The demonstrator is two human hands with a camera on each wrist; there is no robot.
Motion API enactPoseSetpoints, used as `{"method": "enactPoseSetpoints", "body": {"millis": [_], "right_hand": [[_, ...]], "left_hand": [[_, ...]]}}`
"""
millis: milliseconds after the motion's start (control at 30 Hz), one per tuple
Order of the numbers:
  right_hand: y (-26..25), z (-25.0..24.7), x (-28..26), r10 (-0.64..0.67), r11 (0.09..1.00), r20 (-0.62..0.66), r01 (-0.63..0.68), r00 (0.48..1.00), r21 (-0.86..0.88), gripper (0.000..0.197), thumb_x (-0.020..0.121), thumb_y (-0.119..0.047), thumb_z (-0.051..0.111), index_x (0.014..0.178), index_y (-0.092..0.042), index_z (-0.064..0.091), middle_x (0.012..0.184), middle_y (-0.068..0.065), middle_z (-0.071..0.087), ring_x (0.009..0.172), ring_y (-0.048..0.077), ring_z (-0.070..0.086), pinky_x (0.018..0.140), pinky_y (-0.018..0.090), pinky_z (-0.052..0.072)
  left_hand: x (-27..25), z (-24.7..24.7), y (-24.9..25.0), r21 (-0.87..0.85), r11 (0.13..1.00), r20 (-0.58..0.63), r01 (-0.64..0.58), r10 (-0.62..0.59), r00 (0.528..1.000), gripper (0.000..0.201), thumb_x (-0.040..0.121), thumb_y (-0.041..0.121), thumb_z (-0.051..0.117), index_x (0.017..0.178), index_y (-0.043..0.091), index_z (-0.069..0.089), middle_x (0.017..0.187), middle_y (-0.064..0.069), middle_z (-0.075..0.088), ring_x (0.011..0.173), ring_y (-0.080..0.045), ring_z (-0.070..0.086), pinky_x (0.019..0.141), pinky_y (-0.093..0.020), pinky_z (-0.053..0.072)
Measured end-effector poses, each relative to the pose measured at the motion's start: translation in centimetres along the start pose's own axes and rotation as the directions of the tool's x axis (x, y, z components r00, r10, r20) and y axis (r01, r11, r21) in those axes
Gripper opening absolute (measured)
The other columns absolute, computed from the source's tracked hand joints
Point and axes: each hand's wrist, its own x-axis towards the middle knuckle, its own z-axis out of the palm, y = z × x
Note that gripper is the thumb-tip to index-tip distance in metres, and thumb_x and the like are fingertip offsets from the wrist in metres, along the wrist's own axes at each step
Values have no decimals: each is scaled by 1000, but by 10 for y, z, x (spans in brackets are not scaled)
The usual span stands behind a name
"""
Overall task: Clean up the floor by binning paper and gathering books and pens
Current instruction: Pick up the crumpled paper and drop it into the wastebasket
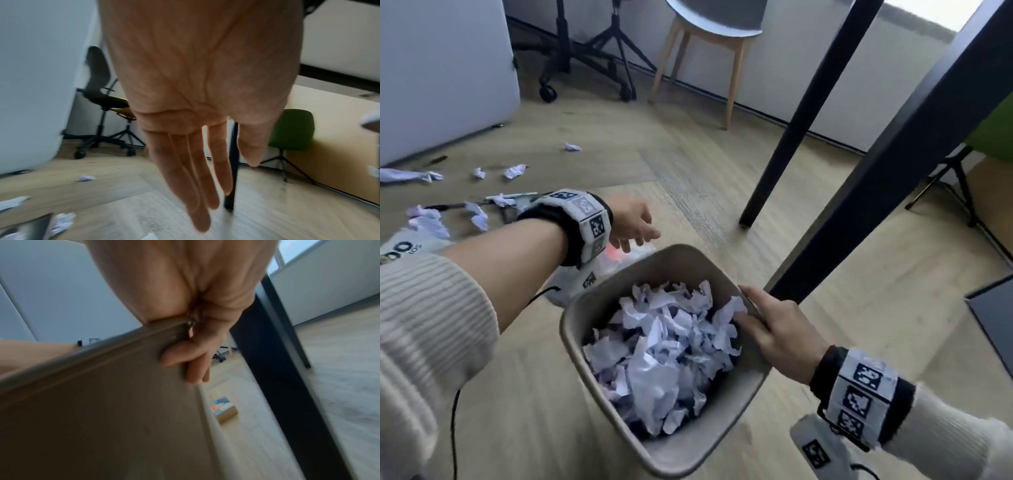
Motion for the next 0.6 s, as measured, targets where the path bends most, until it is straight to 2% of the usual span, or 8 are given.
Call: {"method": "enactPoseSetpoints", "body": {"millis": [100, 167, 233, 300, 367, 433, 500, 600], "right_hand": [[-28, 21, 29, -25, 999, -121, 21, 992, -35, 56, 98, -17, 49, 148, -29, 28, 97, -13, 58, 83, -3, 55, 69, 1, 37], [-39, 27, 52, -16, 994, -136, 1, 991, -109, 66, 98, -13, 44, 151, -36, 13, 82, -3, 61, 68, 14, 56, 65, 20, 44], [-43, 29, 76, 36, 976, -140, -65, 989, -207, 74, 97, -8, 41, 150, -41, 1, 66, 1, 51, 55, 18, 46, 59, 32, 41], [-38, 26, 99, 165, 941, -165, -205, 972, -269, 76, 96, -6, 39, 149, -42, -2, 61, -1, 43, 51, 15, 39, 58, 31, 35], [-27, 24, 123, 286, 895, -206, -337, 936, -291, 77, 94, -7, 40, 150, -41, 0, 71, 4, 54, 58, 20, 45, 61, 30, 35], [-15, 23, 142, 411, 833, -221, -463, 885, -304, 78, 92, -9, 41, 150, -41, -1, 94, 13, 63, 73, 27, 52, 64, 31, 38], [-2, 22, 155, 519, 759, -218, -563, 827, -328, 80, 89, -10, 44, 150, -40, 0, 104, 16, 62, 86, 31, 58, 66, 32, 40], [14, 16, 163, 624, 680, -235, -666, 745, -308, 68, 87, -12, 50, 147, -24, 21, 108, 18, 62, 99, 36, 60, 75, 37, 48]], "left_hand": [[-2, -11, -37, 111, 992, 9, 65, -66, 998, 21, 97, 24, 52, 84, 11, 63, 86, -5, 62, 75, -19, 56, 56, -18, 44], [-4, -15, -68, 87, 986, -34, 139, -137, 990, 16, 98, 23, 52, 101, 14, 65, 101, -8, 64, 87, -17, 54, 61, -13, 40], [-4, -17, -99, -158, 961, -7, 228, -232, 973, 30, 98, 34, 51, 108, 9, 64, 105, -12, 68, 83, -23, 62, 66, -20, 48], [-8, -18, -109, -451, 832, 122, 324, -302, 945, 54, 95, 55, 43, 107, 7, 64, 99, -16, 72, 73, -31, 71, 67, -30, 54], [-5, -19, -107, -588, 727, 247, 356, -258, 934, 67, 89, 72, 28, 105, 16, 61, 100, -17, 73, 78, -37, 72, 69, -36, 56], [2, -15, -90, -651, 684, 323, 330, -144, 935, 68, 84, 78, 25, 107, 24, 59, 103, -17, 72, 86, -40, 70, 73, -41, 57], [12, -6, -66, -669, 687, 338, 284, -59, 939, 56, 87, 69, 41, 106, 20, 58, 100, -18, 68, 83, -38, 70, 73, -42, 58], [30, 16, -31, -641, 750, 249, 163, 3, 968, 29, 94, 11, 59, 116, -7, 55, 105, -28, 66, 86, -37, 72, 75, -43, 60]]}}
